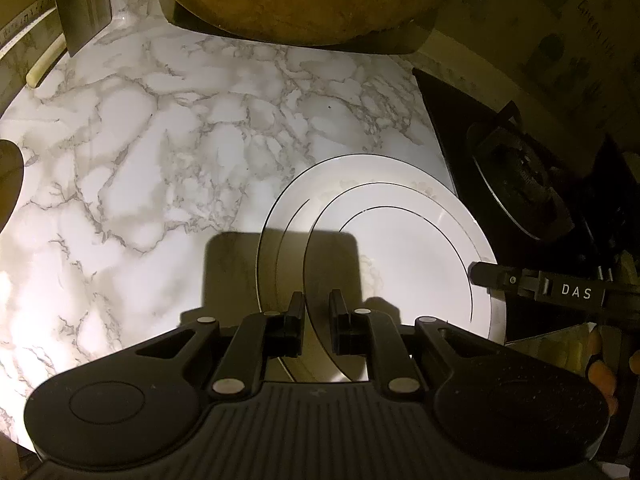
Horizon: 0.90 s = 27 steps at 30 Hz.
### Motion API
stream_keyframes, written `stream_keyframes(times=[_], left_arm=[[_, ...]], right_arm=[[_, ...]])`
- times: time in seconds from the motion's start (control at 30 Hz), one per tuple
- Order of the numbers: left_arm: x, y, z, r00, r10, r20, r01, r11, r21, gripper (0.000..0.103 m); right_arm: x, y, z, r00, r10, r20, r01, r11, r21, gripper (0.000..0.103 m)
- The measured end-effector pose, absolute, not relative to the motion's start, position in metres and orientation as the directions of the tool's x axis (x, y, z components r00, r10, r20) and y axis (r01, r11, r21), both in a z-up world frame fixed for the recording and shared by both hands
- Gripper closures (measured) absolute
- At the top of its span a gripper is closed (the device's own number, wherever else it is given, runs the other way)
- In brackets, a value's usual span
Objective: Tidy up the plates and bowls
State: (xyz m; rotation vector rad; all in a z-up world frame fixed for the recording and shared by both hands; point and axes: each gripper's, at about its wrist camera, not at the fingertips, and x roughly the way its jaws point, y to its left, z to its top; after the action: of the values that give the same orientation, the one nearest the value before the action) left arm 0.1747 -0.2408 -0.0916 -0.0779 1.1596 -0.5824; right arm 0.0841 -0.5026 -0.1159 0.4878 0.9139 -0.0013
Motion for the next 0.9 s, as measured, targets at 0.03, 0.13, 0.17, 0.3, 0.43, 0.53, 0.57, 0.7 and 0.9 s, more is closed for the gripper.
stream_keyframes(times=[0.03,0.13,0.17,0.3,0.43,0.53,0.57,0.7,0.9], left_arm=[[0.1755,-0.241,-0.0922,0.269,-0.471,-0.841,0.392,0.85,-0.351,0.092],[0.1758,-0.2396,-0.093,0.266,-0.472,-0.84,0.39,0.85,-0.354,0.092],[0.1757,-0.2394,-0.0929,0.266,-0.473,-0.84,0.392,0.849,-0.354,0.092],[0.1758,-0.2402,-0.0932,0.261,-0.475,-0.84,0.399,0.846,-0.355,0.092],[0.1773,-0.24,-0.0931,0.248,-0.48,-0.841,0.404,0.841,-0.36,0.092],[0.179,-0.239,-0.0933,0.231,-0.485,-0.843,0.407,0.836,-0.369,0.092],[0.1792,-0.2392,-0.0931,0.225,-0.485,-0.845,0.409,0.834,-0.37,0.092],[0.1796,-0.2387,-0.0925,0.211,-0.486,-0.848,0.41,0.832,-0.375,0.092],[0.1824,-0.2379,-0.0915,0.193,-0.489,-0.85,0.411,0.827,-0.383,0.092]], right_arm=[[0.0845,-0.5022,-0.1162,0.618,0.203,-0.76,0.203,0.892,0.403,0.098],[0.0861,-0.5017,-0.1175,0.616,0.206,-0.761,0.2,0.893,0.403,0.098],[0.0866,-0.5016,-0.1178,0.615,0.205,-0.761,0.2,0.893,0.402,0.098],[0.0879,-0.5033,-0.1195,0.614,0.207,-0.762,0.206,0.889,0.408,0.098],[0.088,-0.504,-0.1197,0.616,0.208,-0.76,0.208,0.888,0.411,0.098],[0.0876,-0.5051,-0.1198,0.616,0.213,-0.759,0.21,0.884,0.418,0.098],[0.0876,-0.5056,-0.12,0.616,0.215,-0.758,0.211,0.882,0.421,0.098],[0.0883,-0.5056,-0.1203,0.615,0.219,-0.758,0.211,0.88,0.426,0.098],[0.0887,-0.5054,-0.1203,0.611,0.22,-0.76,0.21,0.881,0.424,0.098]])
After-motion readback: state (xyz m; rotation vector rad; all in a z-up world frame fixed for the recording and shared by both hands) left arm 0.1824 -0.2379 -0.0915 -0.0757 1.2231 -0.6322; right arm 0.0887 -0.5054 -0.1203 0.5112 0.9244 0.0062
